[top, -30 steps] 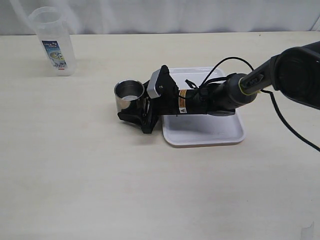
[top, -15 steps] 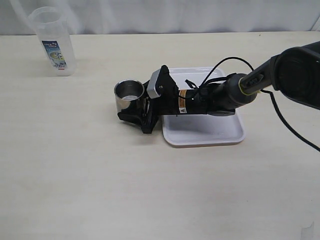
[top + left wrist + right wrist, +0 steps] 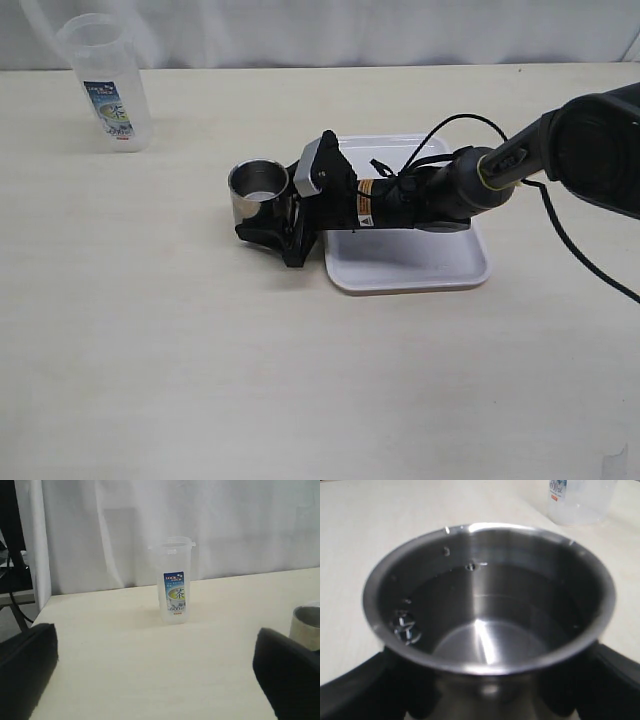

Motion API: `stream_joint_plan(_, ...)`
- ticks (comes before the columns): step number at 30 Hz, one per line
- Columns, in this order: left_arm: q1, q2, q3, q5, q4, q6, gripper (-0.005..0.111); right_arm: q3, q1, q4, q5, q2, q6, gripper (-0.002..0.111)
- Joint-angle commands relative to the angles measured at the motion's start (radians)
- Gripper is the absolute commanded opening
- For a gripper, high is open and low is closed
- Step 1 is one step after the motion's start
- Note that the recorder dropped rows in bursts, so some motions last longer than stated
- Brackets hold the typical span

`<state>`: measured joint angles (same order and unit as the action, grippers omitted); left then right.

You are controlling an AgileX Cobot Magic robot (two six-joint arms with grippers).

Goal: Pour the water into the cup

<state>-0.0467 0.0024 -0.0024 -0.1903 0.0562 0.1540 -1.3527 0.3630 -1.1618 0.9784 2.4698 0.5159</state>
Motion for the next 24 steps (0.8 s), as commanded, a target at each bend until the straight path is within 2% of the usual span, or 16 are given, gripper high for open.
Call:
stream_joint_plan(1, 0.002, -0.002, 0.002, -0.127, 0.003, 0.001, 0.100, 0.000, 0.000, -0.024, -0.031, 0.006, 0.012, 0.004)
stream_joint_plan(20, 0.002, -0.002, 0.002, -0.116, 0.008, -0.001, 0.099, 0.000, 0.000, -0.024, -0.031, 0.006, 0.012, 0.004)
stream_joint_plan(22, 0.002, -0.002, 0.002, -0.118, -0.006, -0.001, 0.095, 0.000, 0.000, -0.024, -0.031, 0.006, 0.012, 0.004)
stream_joint_plan(24, 0.002, -0.002, 0.002, -0.121, -0.017, -0.001, 0.079, 0.000, 0.000, -0.024, -0.031, 0.006, 0.012, 0.004)
